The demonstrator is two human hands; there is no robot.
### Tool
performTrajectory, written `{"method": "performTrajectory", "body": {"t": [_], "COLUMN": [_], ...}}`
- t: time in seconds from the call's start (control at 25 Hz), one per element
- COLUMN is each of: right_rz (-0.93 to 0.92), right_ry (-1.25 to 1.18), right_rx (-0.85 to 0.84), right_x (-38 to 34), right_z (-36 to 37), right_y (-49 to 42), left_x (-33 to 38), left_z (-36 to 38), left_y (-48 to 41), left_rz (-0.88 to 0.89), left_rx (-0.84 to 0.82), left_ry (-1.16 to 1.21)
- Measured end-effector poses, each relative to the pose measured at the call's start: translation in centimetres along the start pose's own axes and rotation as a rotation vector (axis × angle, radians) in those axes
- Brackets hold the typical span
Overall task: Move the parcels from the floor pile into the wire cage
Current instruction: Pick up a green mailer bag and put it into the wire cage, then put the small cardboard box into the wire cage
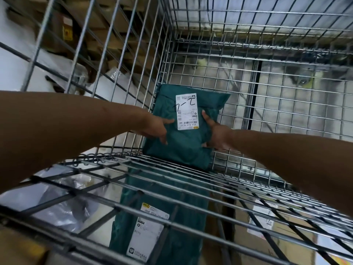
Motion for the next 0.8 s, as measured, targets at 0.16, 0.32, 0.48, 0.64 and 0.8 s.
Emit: {"method": "performTrajectory", "body": {"t": [0.16,0.32,0.48,0.64,0.8], "right_rz": [0.159,0.07,-0.028,-0.141,-0.159], "right_ry": [0.066,0.242,0.393,0.368,0.1], "right_rx": [-0.142,-0.04,0.097,0.173,0.136], "right_x": [-0.5,-1.9,-5.6,-9.7,-12.9], "right_z": [0.2,-2.2,-5.4,-8.2,-10.7], "right_y": [0.5,2.9,8.5,15.9,25.6], "left_x": [1.9,5.4,6.4,7.8,11.4], "left_z": [-2.3,-4.1,-4.1,-4.0,-4.0], "left_y": [2.0,4.8,8.2,14.1,23.7], "left_rz": [0.001,0.116,0.167,0.242,0.335], "left_rx": [-0.032,0.048,0.094,0.193,0.373], "left_ry": [0.0,-0.036,-0.11,-0.052,0.102]}}
Point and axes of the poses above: each hand's wrist, its own y-axis away from the middle knuckle, its own z-axis out of the palm, x = y × z, the point moved 8 cm from there along -y, towards the middle knuckle, and after that the axes turned 6 degrees about z, right-handed, at the moved point
